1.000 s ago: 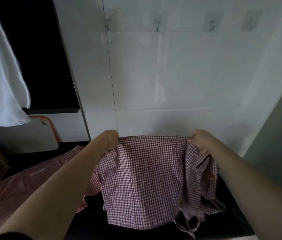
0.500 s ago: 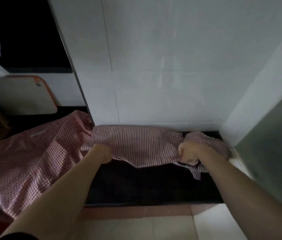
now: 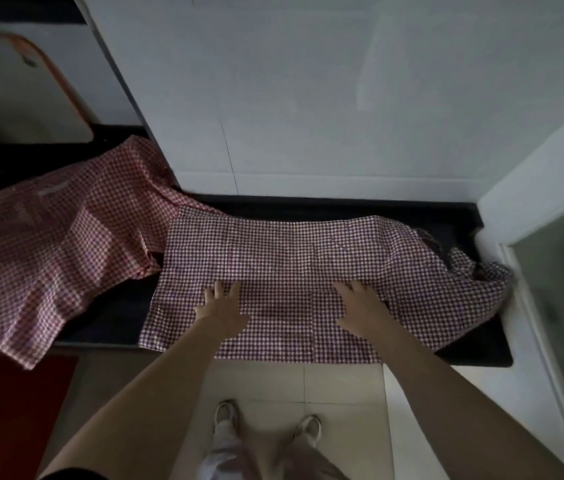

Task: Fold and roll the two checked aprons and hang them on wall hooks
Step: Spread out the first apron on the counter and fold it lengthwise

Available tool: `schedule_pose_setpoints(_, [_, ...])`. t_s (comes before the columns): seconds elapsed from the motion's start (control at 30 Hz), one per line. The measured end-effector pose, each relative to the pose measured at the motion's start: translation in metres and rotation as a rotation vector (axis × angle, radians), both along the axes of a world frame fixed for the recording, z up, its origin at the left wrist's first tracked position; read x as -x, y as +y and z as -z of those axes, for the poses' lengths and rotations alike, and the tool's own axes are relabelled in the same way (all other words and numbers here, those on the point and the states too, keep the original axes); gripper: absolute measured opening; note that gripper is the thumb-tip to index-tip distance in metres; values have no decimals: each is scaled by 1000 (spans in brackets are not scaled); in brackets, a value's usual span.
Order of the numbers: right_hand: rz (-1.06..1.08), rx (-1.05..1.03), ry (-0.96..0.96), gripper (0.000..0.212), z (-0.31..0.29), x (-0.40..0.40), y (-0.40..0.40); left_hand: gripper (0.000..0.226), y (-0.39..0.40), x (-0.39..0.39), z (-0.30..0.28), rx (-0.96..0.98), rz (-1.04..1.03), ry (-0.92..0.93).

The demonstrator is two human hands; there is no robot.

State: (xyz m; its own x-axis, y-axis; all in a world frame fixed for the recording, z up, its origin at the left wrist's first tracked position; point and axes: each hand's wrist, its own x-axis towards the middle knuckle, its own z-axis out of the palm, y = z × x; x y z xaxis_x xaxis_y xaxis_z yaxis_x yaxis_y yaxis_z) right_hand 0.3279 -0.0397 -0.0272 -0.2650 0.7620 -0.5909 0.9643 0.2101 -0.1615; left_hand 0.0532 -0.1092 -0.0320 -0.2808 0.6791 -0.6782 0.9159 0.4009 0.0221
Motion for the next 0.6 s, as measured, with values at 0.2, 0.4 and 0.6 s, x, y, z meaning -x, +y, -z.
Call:
schedule_pose_setpoints(0.2, [-14, 68, -294, 52, -9, 39, 21, 59, 20, 21, -15, -153, -23, -4])
schedule_pose_setpoints(0.4, [-33, -239, -20, 36, -17, 91, 36, 34, 39, 66, -25, -337, -121, 18])
schedule_pose_setpoints(0.6, [-48, -287, 135, 36, -15, 161, 64, 48, 79, 119, -21, -464, 18, -39])
